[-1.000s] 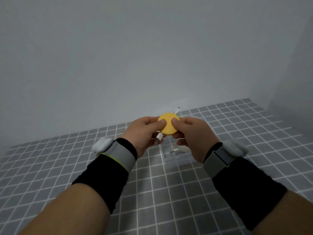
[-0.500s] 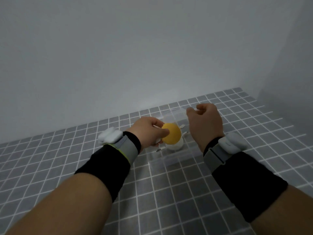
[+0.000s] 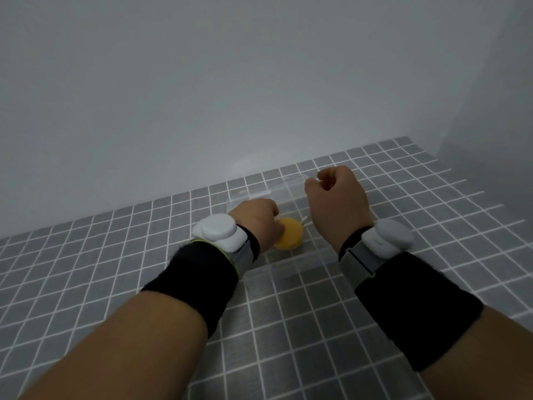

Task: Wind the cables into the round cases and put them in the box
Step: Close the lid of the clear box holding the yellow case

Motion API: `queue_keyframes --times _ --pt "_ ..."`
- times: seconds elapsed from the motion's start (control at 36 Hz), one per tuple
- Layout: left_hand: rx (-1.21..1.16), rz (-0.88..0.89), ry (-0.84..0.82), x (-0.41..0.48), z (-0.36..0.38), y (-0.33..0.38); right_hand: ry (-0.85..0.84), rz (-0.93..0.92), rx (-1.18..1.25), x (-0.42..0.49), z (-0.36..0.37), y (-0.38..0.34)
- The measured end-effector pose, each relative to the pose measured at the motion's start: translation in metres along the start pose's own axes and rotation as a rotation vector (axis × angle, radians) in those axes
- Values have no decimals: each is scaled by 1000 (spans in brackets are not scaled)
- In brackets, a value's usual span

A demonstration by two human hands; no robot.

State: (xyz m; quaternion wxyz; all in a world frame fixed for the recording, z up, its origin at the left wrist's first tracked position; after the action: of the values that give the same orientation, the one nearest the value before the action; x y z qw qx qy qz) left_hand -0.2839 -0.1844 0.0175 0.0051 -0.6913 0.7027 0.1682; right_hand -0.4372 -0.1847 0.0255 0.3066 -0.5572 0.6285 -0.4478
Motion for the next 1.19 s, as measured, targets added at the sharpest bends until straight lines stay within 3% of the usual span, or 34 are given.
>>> queue_keyframes --times 0.14,0.22,0.31,0.42,0.53,0.69,1.19 --pt "-88 -26 180 -4 -10 -4 -4 -40 -83 8 0 1" --pt "-301 -83 386 -14 -23 -16 -25 -71 -164 16 -1 0" --pt "-592 -271 518 -23 -27 -38 -95 -41 -242 29 -2 2" --pt "-1059 -490 379 -27 -13 -60 -219 75 -279 45 2 9" --pt "-1511 -489 162 -31 4 -58 -296 116 -230 50 9 17" --pt "-1574 -466 147 -32 8 -61 -198 118 -28 45 4 17" --pt "-1783 -315 152 -32 -1 -58 -228 281 404 35 -11 17"
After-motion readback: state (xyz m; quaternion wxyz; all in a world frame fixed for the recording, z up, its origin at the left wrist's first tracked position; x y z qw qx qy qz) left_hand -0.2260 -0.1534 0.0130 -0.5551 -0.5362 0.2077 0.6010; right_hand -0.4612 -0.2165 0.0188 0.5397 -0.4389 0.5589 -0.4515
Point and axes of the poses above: each hand's wrist, its own x-axis towards the middle knuckle, its own z-axis out of the palm, y = z × x, the point moved 3 cm from there along x, towards the middle knuckle, and after that the axes turned 4 degrees about -y, right-handed, at the moved point
